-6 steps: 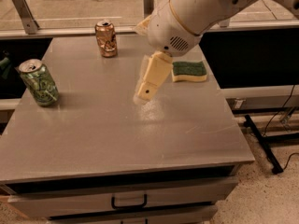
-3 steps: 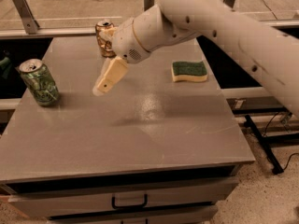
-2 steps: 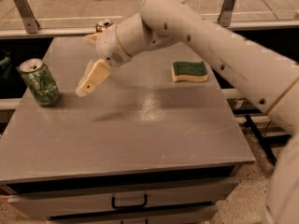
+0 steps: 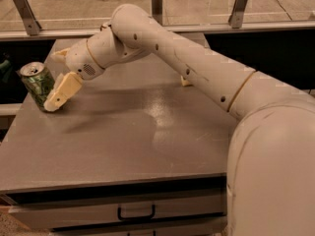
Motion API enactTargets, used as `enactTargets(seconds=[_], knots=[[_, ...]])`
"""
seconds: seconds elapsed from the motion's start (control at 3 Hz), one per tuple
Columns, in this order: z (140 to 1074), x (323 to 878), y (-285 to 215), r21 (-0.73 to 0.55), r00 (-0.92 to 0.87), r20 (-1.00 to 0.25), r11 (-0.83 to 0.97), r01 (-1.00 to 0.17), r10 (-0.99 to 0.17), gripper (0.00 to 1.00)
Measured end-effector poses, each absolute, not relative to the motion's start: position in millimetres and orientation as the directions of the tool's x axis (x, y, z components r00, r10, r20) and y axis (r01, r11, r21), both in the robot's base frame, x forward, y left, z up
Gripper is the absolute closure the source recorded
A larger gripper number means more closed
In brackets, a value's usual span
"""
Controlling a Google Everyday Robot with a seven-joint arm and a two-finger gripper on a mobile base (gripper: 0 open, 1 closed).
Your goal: Pick green can
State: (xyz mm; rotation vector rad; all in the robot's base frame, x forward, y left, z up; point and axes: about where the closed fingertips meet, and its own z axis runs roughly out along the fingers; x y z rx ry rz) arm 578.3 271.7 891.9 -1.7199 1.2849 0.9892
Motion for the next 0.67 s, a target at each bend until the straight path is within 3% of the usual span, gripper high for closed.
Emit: enactTargets(seconds=[0.33,0.67], knots=[[887.7,566.8,301.8,-0.095,0.183,-0.919,-0.254,-0.962,-0.349,0.18],[883.2,568.3,308.7,-0.084,0.168,-0.925,-0.249,-0.965,-0.34,0.42]])
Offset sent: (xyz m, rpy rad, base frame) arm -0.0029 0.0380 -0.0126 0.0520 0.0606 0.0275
